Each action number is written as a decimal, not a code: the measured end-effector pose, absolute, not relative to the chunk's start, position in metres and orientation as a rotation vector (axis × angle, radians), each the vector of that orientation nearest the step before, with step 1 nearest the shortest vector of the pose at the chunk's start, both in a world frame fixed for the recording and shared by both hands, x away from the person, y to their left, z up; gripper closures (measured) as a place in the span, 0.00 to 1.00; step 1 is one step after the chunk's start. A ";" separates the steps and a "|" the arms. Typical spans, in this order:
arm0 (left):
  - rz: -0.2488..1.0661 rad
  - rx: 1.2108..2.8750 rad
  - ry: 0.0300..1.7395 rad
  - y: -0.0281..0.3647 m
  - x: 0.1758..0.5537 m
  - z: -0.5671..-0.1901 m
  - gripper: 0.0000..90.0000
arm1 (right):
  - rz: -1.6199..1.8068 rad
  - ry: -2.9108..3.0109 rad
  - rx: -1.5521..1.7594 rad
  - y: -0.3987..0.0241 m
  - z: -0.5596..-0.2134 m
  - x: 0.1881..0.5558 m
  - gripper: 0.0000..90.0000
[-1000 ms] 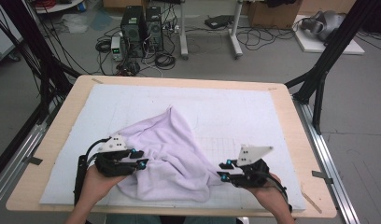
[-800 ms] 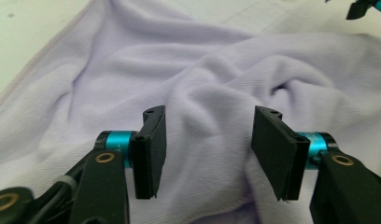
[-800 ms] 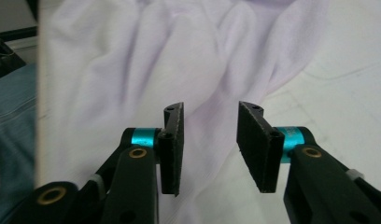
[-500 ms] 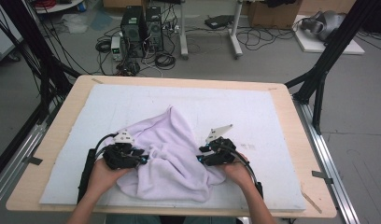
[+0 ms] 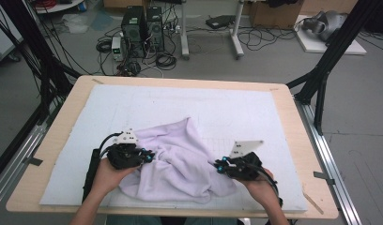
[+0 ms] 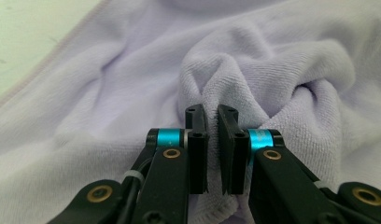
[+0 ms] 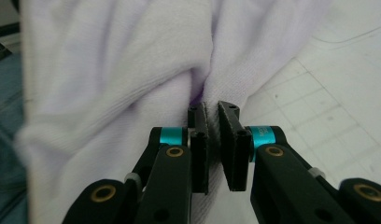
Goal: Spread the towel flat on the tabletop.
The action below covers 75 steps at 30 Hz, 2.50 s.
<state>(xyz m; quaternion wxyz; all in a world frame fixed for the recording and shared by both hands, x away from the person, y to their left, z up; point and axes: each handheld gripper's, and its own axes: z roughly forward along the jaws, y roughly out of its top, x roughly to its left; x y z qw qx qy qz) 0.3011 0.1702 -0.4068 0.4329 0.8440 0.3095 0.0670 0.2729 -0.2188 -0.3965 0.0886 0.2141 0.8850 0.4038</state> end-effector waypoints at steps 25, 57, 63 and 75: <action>0.251 2.210 0.942 0.191 0.317 -0.419 0.61 | 1.093 2.689 0.691 -0.181 -0.417 0.322 0.64; 0.204 2.184 0.889 0.189 0.339 -0.407 0.56 | 1.079 2.704 0.628 -0.215 -0.393 0.306 0.68; 0.197 2.171 0.945 0.186 0.354 -0.413 0.48 | 1.099 2.679 0.798 -0.229 -0.404 0.334 0.55; 0.233 2.239 0.900 0.178 0.359 -0.422 0.91 | 1.118 2.739 0.784 -0.228 -0.414 0.343 0.86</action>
